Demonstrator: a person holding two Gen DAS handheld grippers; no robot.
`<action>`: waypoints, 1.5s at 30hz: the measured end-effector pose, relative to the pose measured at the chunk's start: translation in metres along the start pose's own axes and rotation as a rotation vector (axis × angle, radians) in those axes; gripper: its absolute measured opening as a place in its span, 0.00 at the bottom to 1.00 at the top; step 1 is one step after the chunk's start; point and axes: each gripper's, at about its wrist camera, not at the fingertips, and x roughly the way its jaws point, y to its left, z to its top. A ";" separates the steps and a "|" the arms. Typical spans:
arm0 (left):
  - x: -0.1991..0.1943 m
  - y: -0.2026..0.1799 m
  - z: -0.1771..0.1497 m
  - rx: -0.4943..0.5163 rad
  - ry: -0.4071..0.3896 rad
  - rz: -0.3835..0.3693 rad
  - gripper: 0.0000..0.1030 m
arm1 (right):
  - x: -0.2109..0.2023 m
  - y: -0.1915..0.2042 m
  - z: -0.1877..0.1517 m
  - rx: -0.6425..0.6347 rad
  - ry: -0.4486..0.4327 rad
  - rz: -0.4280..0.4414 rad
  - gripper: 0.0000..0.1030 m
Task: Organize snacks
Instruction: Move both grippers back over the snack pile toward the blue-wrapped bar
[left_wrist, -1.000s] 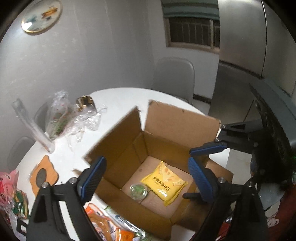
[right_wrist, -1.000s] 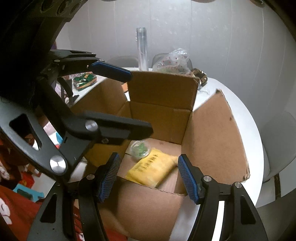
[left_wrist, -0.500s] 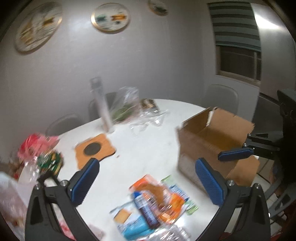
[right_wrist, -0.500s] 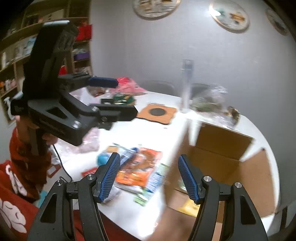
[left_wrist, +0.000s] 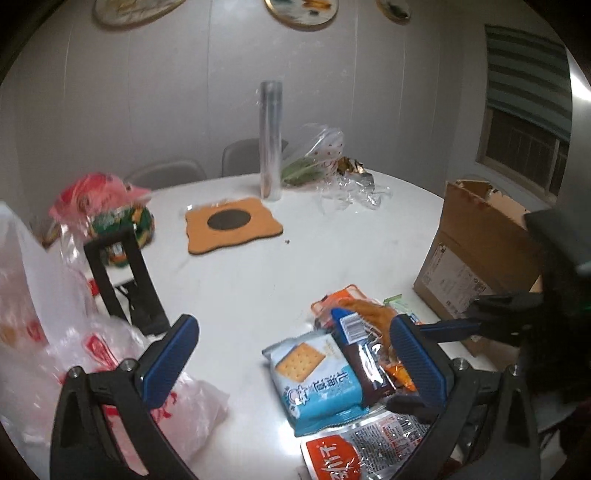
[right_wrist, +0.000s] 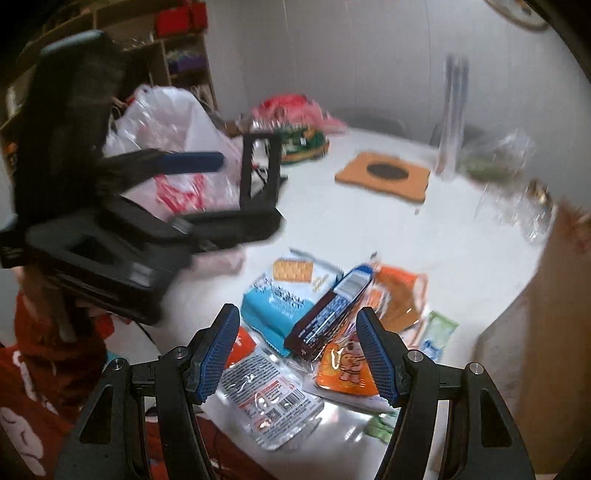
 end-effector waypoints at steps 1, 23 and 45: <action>0.004 0.001 -0.003 -0.006 0.006 -0.017 0.99 | 0.008 -0.002 -0.001 0.006 0.009 -0.007 0.61; 0.018 0.016 -0.021 -0.068 0.022 -0.063 0.99 | 0.055 -0.032 0.019 0.057 0.093 -0.052 0.19; 0.017 0.027 -0.030 -0.092 0.020 -0.068 0.99 | 0.061 -0.013 0.022 -0.058 0.217 -0.035 0.20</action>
